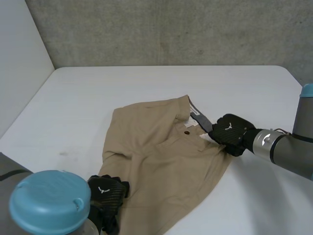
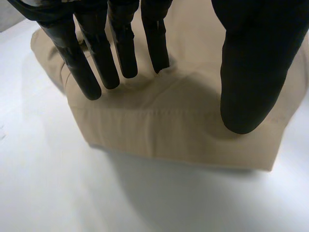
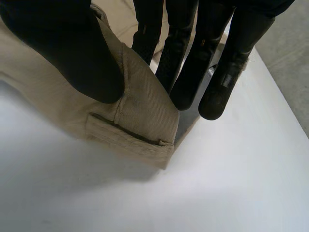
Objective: Fold the shorts.
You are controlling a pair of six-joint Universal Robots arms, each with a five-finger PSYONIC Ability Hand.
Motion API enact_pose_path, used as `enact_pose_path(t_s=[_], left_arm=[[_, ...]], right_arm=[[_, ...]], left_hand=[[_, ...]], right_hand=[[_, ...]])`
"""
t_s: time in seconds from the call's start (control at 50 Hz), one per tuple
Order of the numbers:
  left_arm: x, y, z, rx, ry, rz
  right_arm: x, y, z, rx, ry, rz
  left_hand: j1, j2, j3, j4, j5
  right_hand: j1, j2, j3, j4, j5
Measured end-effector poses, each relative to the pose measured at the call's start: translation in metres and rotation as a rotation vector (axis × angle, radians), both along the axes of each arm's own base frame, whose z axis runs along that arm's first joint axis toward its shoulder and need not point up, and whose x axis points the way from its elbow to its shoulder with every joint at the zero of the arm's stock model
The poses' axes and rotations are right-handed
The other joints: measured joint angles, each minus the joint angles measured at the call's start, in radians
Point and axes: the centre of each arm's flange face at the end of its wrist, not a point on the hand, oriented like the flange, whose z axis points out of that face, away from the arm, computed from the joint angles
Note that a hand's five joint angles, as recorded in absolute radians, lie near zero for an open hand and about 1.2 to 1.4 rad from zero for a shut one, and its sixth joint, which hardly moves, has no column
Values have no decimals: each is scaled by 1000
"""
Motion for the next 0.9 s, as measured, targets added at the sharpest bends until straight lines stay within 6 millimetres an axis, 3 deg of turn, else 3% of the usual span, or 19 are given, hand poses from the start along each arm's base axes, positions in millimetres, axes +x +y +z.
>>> enact_pose_path(t_s=[0.08,0.16,0.2,0.22,0.38,0.54,0.6,0.68,0.78,0.82,0.9], left_arm=[[-1,-6,-7,-25,-19,31],[-4,-13,-11,-62,-18,55],[-6,-16,-13,-82,-15,61],[-8,-19,-14,-94,-14,62],[-17,-38,-13,-159,-34,51],[-30,-101,27,-351,1,108],[-39,-146,58,-504,10,136],[-48,-191,74,-632,-30,129],[-61,-224,58,-680,-113,58],[-67,-230,41,-669,-152,12],[-69,-228,24,-628,-183,-28]], right_arm=[[-1,-1,6,32,-50,-45],[-2,0,11,87,-113,-101],[-2,1,12,118,-143,-131],[-3,1,13,136,-159,-149],[-3,4,17,183,-208,-217],[7,8,34,155,-277,-271],[17,13,40,149,-328,-295],[32,23,42,164,-381,-299],[51,37,38,192,-426,-300],[58,41,33,197,-443,-321],[62,38,23,189,-451,-369]], left_hand=[[40,42,45,44,41],[464,453,444,448,431],[464,453,444,448,431],[617,685,670,679,643],[617,695,686,691,643],[617,697,690,691,643],[617,698,690,691,643],[617,698,690,691,643],[393,421,423,436,429],[-171,-113,-94,-112,-108],[-227,-211,-204,-219,-225]], right_hand=[[1,0,0,0,0],[1,0,0,0,0],[1,0,0,0,0],[1,0,1,0,0],[1,0,11,1,0],[1,0,11,1,0],[4,0,11,1,7],[8,3,16,1,25],[8,3,18,6,26],[10,3,18,6,28],[10,3,18,6,31]])
